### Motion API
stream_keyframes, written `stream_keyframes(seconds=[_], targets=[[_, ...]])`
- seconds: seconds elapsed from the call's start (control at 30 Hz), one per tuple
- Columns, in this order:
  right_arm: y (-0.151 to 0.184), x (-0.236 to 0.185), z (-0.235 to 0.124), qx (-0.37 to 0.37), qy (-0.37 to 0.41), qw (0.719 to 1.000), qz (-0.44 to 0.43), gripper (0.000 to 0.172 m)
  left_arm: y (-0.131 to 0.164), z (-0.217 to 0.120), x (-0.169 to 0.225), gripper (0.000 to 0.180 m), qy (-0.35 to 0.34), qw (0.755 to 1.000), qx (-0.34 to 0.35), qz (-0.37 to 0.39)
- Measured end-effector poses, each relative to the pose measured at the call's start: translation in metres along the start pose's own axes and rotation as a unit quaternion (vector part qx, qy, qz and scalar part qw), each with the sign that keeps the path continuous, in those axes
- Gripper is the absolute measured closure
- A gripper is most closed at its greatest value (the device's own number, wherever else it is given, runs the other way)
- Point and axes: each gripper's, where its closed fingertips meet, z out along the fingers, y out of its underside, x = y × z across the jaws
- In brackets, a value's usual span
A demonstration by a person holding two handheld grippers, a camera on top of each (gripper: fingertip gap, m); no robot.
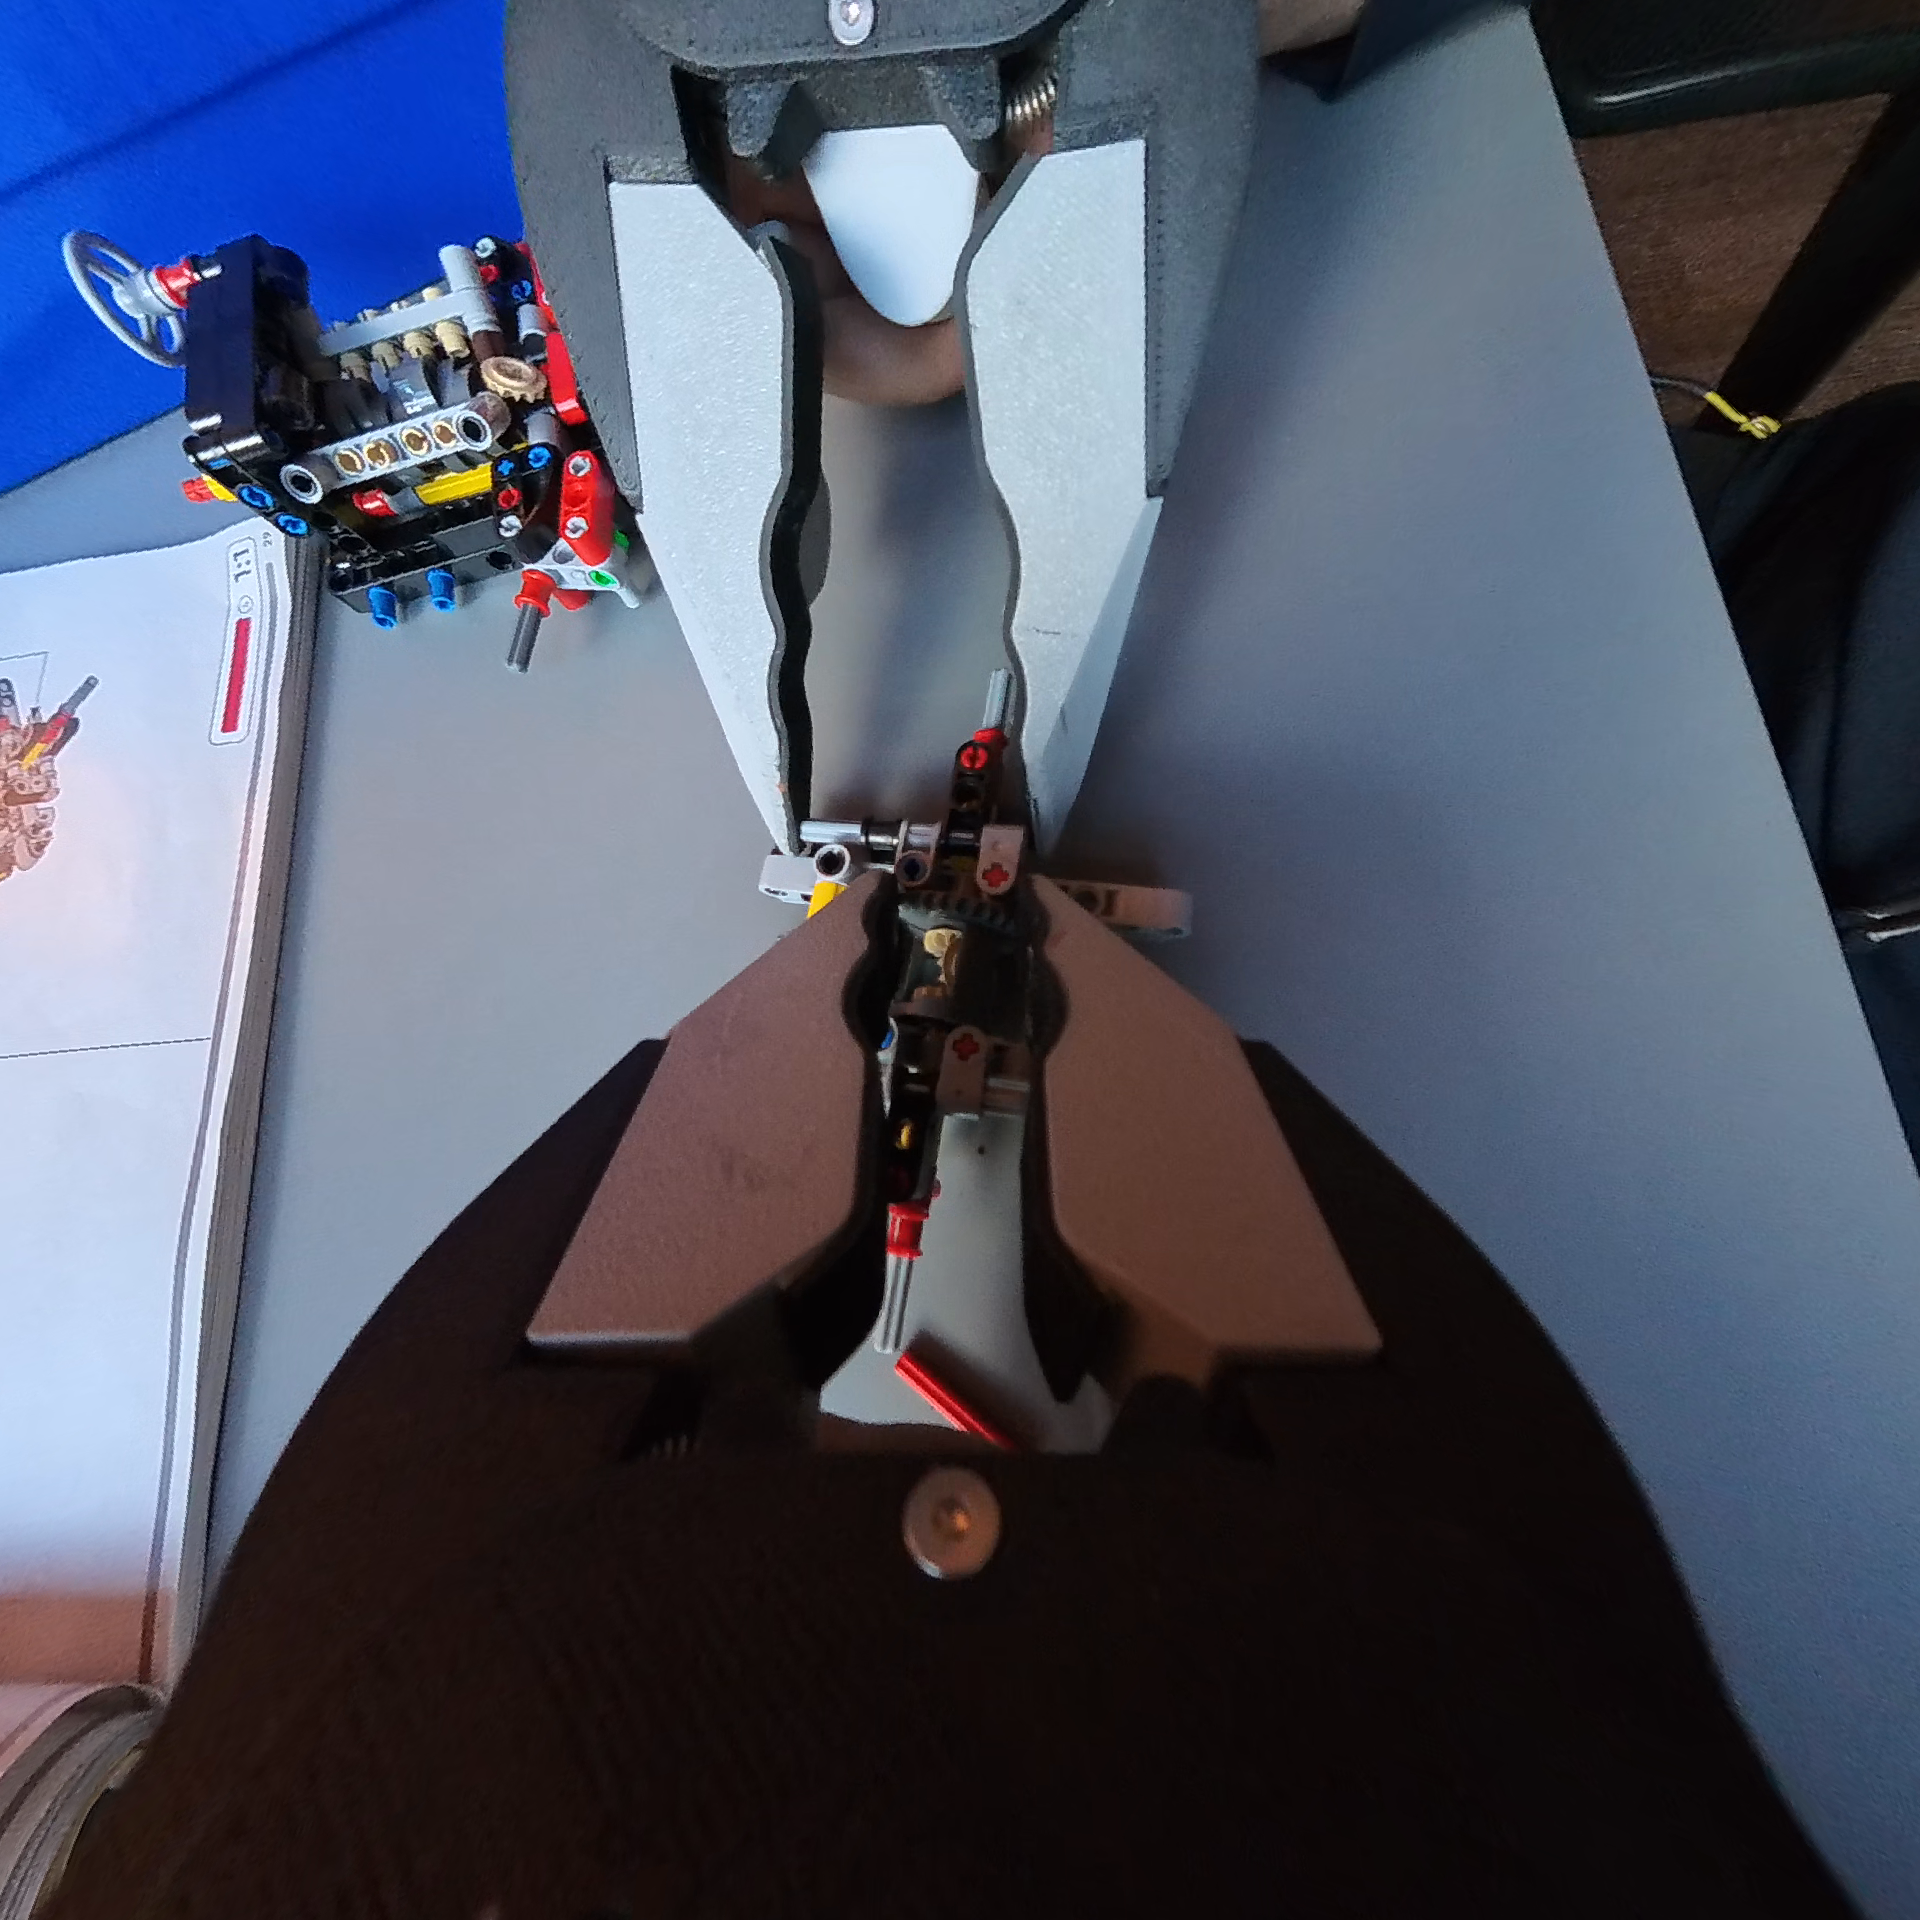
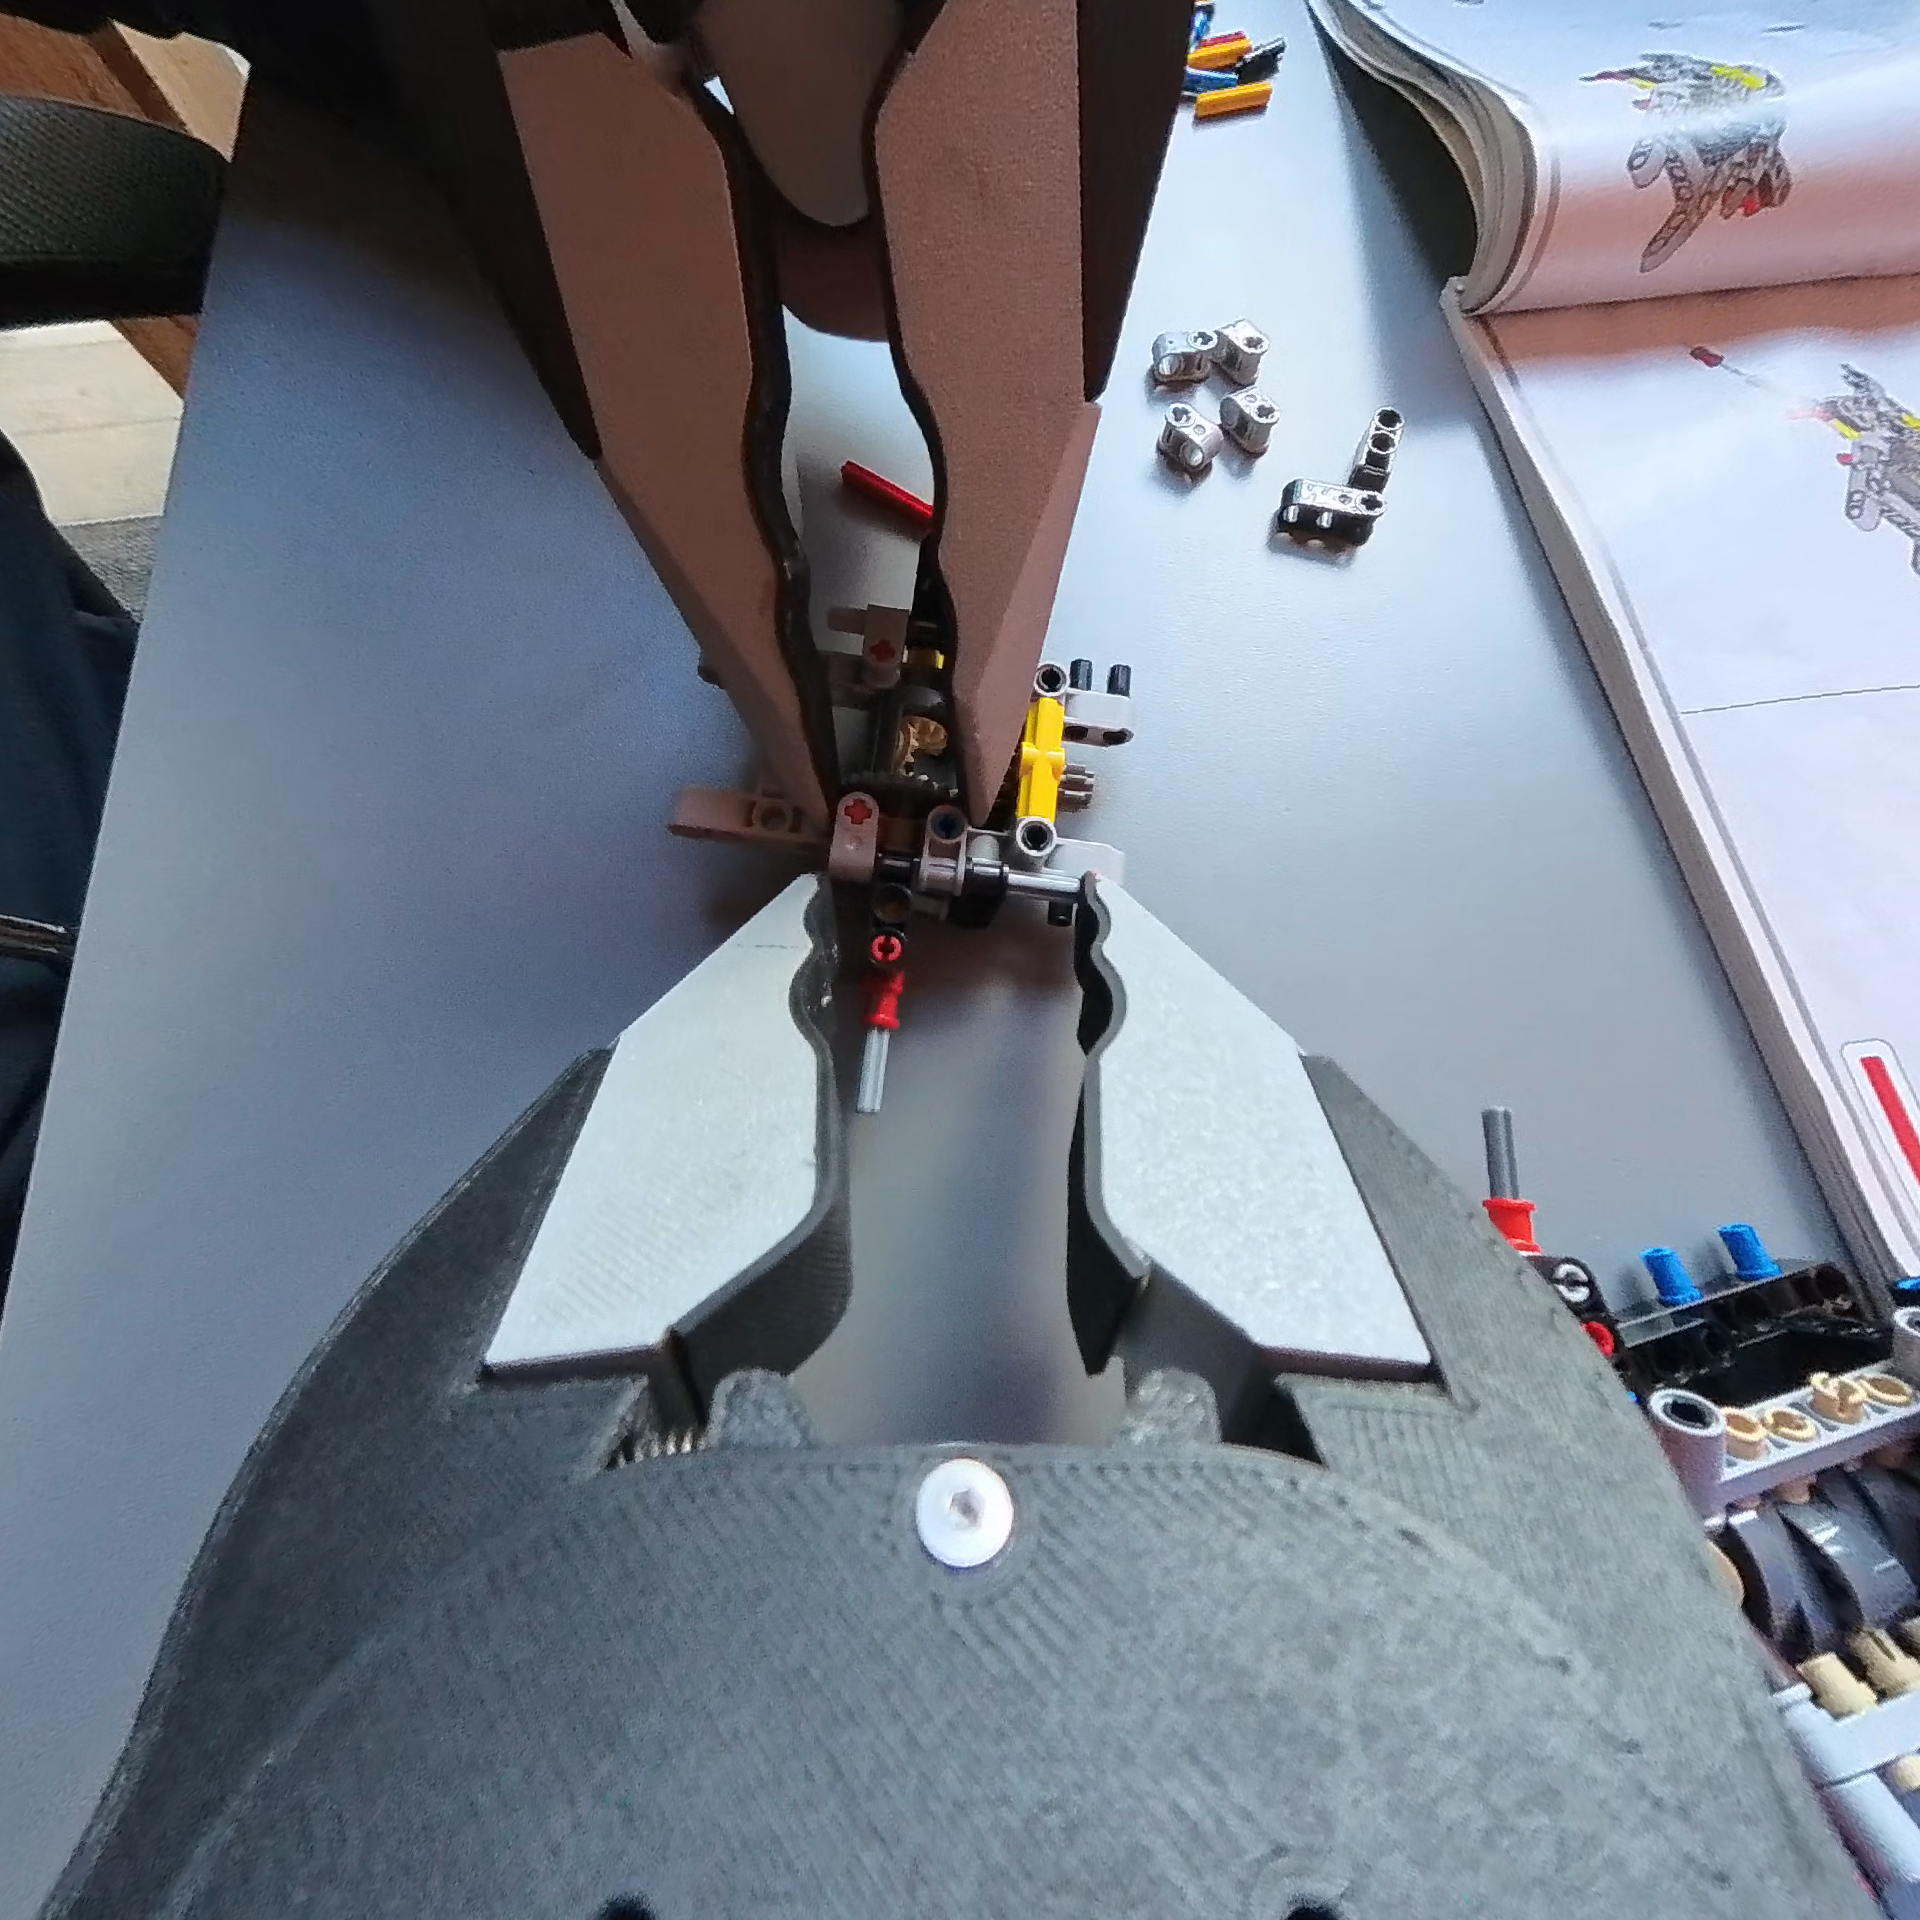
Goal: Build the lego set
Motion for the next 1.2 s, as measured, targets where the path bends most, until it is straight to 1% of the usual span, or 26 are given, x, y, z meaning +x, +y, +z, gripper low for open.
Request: stream_keyframes(seconds=[0.13, 0.17, 0.2, 0.3, 0.37, 0.53, 0.67, 0.87, 1.0, 1.03, 1.2], targets=[[0.0005, 0.0008, 0.0, -0.009, 0.001, 1.0, 0.006, 0.13, -0.0001, 0.0003, -0.0002, 0.161, 0.004, 1.0, 0.003, -0.01], [0.0014, 0.0022, 0.0, -0.015, 0.004, 1.0, 0.006, 0.135, 0.0, 0.0001, 0.0, 0.161, 0.006, 1.0, 0.003, -0.01], [0.0021, 0.0027, -0.0001, -0.026, 0.002, 1.0, 0.006, 0.136, -0.0007, 0.0008, 0.0001, 0.161, 0.005, 1.0, 0.005, -0.011], [0.0018, 0.0038, 0.001, -0.046, 0.007, 0.999, -0.016, 0.137, 0.0001, 0.0004, -0.0005, 0.16, 0.004, 1.0, 0.001, -0.01], [0.0011, 0.0047, 0.0019, -0.04, 0.016, 0.999, -0.016, 0.136, 0.0016, -0.0007, -0.0017, 0.161, 0.004, 1.0, -0.001, -0.013], [0.0004, 0.0045, 0.0001, -0.002, -0.012, 0.999, 0.032, 0.134, 0.0009, -0.0009, -0.0033, 0.16, 0.02, 0.999, 0.021, -0.032], [0.0004, 0.0037, 0.0002, -0.002, -0.004, 1.0, 0.024, 0.132, 0.001, -0.0011, -0.0028, 0.16, 0.018, 0.999, 0.019, -0.027], [0.0004, 0.0006, 0.0004, -0.002, 0.004, 1.0, -0.004, 0.126, 0.0008, -0.0006, -0.0021, 0.161, 0.001, 1.0, 0.007, -0.009], [-0.0023, 0.001, -0.0012, 0.008, -0.005, 1.0, 0.0, 0.126, 0.0017, -0.001, -0.0027, 0.16, 0.002, 1.0, 0.005, -0.019], [-0.0021, 0.002, -0.0009, 0.007, -0.003, 1.0, 0.002, 0.128, 0.0016, -0.0006, -0.003, 0.16, 0.002, 1.0, 0.005, -0.021], [-0.001, 0.0034, 0.0015, -0.002, 0.009, 1.0, 0.0, 0.127, 0.0009, 0.0003, -0.0033, 0.16, 0.001, 1.0, 0.007, -0.023]])
